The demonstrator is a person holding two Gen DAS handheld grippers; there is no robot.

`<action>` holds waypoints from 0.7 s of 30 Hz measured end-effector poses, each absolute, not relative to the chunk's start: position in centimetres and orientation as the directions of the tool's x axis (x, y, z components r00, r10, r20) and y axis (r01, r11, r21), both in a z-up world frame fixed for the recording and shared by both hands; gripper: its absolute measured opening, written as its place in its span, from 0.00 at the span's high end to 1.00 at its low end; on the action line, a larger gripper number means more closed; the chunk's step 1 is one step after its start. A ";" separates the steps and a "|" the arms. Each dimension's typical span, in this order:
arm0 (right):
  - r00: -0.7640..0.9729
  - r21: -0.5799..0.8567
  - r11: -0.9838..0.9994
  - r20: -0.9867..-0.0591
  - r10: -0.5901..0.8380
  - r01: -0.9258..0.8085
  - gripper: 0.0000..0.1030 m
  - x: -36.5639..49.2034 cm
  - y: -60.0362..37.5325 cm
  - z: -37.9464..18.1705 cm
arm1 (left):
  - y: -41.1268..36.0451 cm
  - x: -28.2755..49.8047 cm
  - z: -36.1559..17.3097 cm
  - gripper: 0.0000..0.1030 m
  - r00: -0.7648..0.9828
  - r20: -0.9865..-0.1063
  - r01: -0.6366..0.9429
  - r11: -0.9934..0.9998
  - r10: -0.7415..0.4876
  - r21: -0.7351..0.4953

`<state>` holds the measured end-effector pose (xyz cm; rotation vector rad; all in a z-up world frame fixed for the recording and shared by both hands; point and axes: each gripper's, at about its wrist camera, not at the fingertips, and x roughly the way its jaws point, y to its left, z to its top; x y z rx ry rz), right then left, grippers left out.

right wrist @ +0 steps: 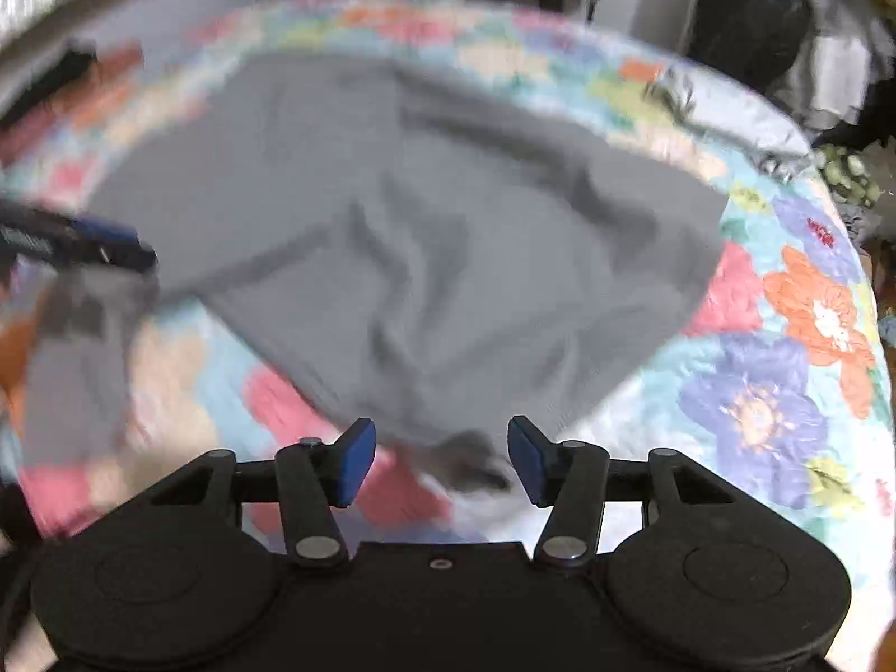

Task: Fold clothes

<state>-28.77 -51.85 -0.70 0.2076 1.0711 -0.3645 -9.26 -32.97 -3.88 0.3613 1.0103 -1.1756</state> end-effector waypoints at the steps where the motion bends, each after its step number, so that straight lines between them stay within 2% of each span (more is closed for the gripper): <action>1: 0.397 -0.013 0.924 -0.900 -0.177 0.382 0.44 -28.5 -52.2 -1.2 | -33.5 -9.9 -4.5 0.10 0.057 -0.829 0.901 0.386 -0.557 -0.197; 3: 0.386 0.004 0.916 -0.908 -0.165 0.401 0.44 -28.6 -52.6 -1.5 | -34.5 -11.0 -5.6 0.10 0.106 -0.862 0.922 0.374 -0.496 -0.102; 6: 0.328 -0.018 0.915 -0.931 -0.162 0.403 0.44 -27.5 -53.1 -2.6 | -35.1 -11.3 -6.6 0.16 0.142 -0.866 0.915 0.398 -0.479 -0.070; 7: 0.297 -0.046 0.916 -0.938 -0.177 0.399 0.44 -26.9 -53.3 -3.3 | -35.1 -11.1 -6.7 0.32 0.157 -0.861 0.907 0.416 -0.484 -0.069; 8: 0.275 -0.070 0.917 -0.943 -0.189 0.392 0.44 -26.3 -53.6 -3.9 | -35.2 -10.9 -6.7 0.53 0.178 -0.858 0.899 0.434 -0.481 -0.056; 9: 0.255 -0.091 0.919 -0.946 -0.200 0.383 0.46 -25.7 -53.8 -4.5 | -35.1 -10.5 -6.7 0.63 0.209 -0.858 0.891 0.453 -0.469 -0.031; 10: 0.235 -0.113 0.921 -0.949 -0.212 0.374 0.65 -25.1 -54.1 -5.2 | -34.9 -10.1 -6.5 0.87 0.231 -0.858 0.881 0.473 -0.459 -0.016; 11: 0.243 -0.120 0.920 -0.945 -0.222 0.372 0.85 -24.8 -54.4 -5.2 | -34.6 -9.6 -6.3 0.90 0.246 -0.857 0.871 0.492 -0.453 -0.010; 12: 0.257 -0.124 0.920 -0.938 -0.231 0.372 0.94 -24.6 -54.8 -5.1 | -34.2 -9.1 -6.1 0.90 0.242 -0.852 0.860 0.509 -0.464 -0.033; 14: 0.255 -0.157 0.928 -0.934 -0.251 0.337 0.94 -25.1 -54.1 -4.5 | -33.1 -8.5 -5.4 0.91 0.213 -0.837 0.844 0.526 -0.503 -0.101; 18: 0.245 -0.227 0.940 -0.925 -0.290 0.256 0.94 -26.5 -52.4 -3.4 | -31.7 -9.6 -3.5 0.91 0.169 -0.813 0.857 0.490 -0.557 -0.157; 21: 0.240 -0.278 0.941 -0.916 -0.320 0.193 0.94 -27.5 -51.1 -2.5 | -31.8 -11.1 -3.0 0.91 0.207 -0.823 0.876 0.475 -0.529 -0.085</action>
